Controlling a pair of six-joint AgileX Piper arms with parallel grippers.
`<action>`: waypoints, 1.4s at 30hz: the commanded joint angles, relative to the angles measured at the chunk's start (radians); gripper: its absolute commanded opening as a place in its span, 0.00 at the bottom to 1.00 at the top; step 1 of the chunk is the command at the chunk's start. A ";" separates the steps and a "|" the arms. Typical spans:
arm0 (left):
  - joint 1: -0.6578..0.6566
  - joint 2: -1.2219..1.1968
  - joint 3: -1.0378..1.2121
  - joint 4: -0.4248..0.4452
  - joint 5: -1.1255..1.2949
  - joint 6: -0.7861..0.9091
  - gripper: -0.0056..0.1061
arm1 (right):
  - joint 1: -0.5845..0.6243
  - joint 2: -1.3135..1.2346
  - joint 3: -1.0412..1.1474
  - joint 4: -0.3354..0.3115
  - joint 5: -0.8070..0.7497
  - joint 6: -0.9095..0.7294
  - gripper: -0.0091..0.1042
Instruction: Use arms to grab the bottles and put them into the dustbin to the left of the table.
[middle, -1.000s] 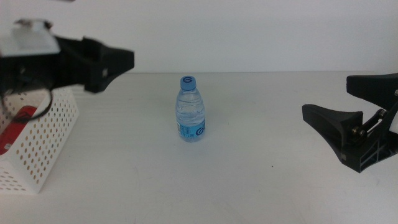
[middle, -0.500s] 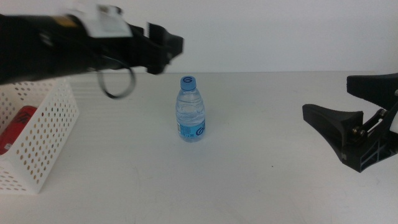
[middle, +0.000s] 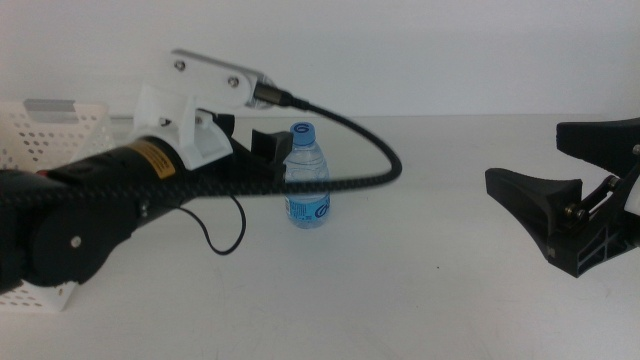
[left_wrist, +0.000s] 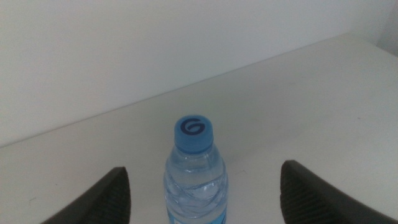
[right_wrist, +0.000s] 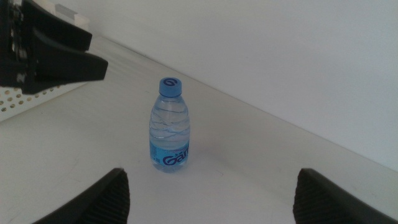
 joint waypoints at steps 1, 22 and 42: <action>-0.003 -0.016 -0.012 0.013 -0.113 -0.016 0.71 | 0.002 -0.003 -0.027 -0.010 -0.070 -0.013 0.70; -0.032 0.368 0.050 0.118 -0.612 -0.099 0.77 | 0.002 -0.003 -0.027 -0.010 -0.070 -0.013 0.70; 0.060 0.514 -0.067 0.202 -0.710 -0.207 0.86 | 0.002 -0.003 -0.027 -0.010 -0.070 -0.013 0.70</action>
